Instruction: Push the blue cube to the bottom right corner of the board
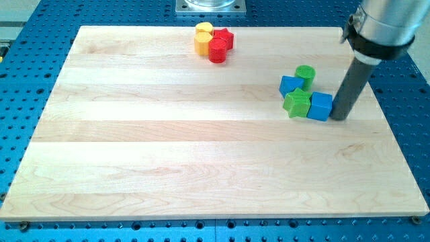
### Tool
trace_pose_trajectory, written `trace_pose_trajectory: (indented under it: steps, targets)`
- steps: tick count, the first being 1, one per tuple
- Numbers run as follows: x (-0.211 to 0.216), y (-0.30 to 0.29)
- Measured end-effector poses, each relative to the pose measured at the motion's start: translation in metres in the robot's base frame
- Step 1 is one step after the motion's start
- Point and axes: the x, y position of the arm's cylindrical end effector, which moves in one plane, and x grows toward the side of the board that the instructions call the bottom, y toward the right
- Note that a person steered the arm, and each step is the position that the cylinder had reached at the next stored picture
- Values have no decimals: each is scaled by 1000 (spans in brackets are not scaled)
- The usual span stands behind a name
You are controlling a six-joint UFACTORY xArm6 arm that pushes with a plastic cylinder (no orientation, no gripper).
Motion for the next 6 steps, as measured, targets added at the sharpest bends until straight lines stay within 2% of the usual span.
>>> trace_pose_trajectory:
  steps: [1,3,4,6]
  targets:
    - [-16,-12]
    - [-9,-62]
    - [58,-19]
    - [105,-7]
